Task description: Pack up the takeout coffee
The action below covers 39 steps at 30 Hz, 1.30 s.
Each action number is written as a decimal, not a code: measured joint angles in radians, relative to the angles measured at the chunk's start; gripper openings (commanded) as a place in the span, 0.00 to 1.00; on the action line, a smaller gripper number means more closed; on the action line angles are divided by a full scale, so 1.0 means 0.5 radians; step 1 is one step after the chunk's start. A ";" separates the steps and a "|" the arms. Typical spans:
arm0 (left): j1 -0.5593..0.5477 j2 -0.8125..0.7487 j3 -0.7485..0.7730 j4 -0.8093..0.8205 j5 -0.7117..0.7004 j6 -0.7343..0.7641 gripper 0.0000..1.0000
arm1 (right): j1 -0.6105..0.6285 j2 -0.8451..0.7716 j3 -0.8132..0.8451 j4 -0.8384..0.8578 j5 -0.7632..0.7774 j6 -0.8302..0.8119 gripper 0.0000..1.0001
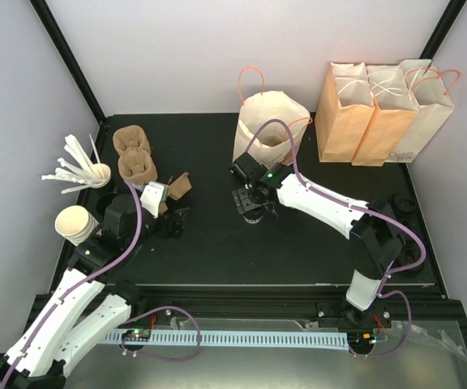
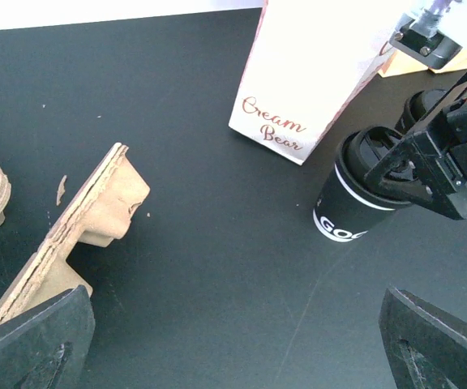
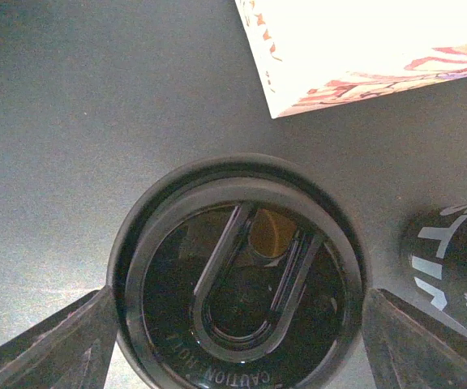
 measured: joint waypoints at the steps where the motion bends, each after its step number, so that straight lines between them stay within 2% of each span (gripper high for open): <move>1: 0.000 -0.005 0.000 0.000 0.000 0.000 0.99 | 0.000 0.008 0.005 -0.002 0.000 0.000 0.85; 16: 0.000 -0.031 -0.014 0.001 -0.002 0.000 0.99 | 0.000 0.079 0.082 -0.056 0.001 0.021 0.80; 22: 0.000 -0.035 -0.015 0.002 -0.004 0.000 0.99 | 0.000 0.141 0.179 -0.132 0.015 0.013 0.75; 27: 0.000 -0.056 -0.015 0.002 -0.009 0.000 0.99 | -0.002 0.157 0.358 -0.313 -0.039 -0.018 0.71; 35: 0.000 -0.165 -0.040 0.004 -0.016 -0.001 0.99 | -0.043 0.317 0.971 -0.781 -0.359 -0.221 0.67; 39: 0.000 -0.159 -0.042 0.003 -0.016 -0.001 0.99 | -0.066 0.353 0.989 -0.917 -0.527 -0.301 0.65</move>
